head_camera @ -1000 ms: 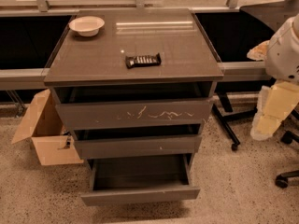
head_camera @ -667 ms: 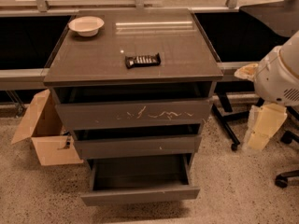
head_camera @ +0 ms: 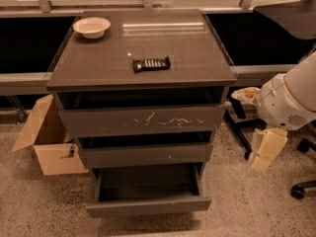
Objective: Close bottom drawer
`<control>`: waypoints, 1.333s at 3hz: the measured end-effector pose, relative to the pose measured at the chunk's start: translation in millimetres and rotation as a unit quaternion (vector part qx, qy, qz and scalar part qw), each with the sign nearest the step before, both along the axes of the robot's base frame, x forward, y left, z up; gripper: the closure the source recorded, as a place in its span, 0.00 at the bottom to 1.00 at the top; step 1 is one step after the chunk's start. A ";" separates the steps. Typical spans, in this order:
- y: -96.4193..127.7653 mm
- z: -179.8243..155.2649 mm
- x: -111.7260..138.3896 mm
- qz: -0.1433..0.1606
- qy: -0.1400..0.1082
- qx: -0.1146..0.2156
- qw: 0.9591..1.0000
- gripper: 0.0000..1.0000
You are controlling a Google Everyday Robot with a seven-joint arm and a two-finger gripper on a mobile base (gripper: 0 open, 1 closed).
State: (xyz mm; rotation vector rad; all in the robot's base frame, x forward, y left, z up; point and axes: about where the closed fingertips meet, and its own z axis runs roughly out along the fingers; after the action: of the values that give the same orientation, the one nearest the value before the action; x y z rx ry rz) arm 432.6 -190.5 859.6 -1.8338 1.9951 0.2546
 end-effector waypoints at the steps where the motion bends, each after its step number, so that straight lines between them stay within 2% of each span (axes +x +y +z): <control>1: 15.7 -56.2 6.3 0.036 0.023 0.037 0.998 0.00; 2: 30.0 -99.6 9.4 0.062 0.039 0.062 0.995 0.00; 3: 52.4 -159.4 12.3 0.088 0.065 0.104 0.989 0.00; 4: 53.0 -161.7 12.3 0.088 0.067 0.106 0.988 0.00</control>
Offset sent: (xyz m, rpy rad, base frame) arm 0.0140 0.0445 -0.1531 0.1892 0.1166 0.1851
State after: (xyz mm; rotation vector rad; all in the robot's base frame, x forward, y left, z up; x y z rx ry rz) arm 444.9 -137.5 697.9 -1.8976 1.8110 0.6322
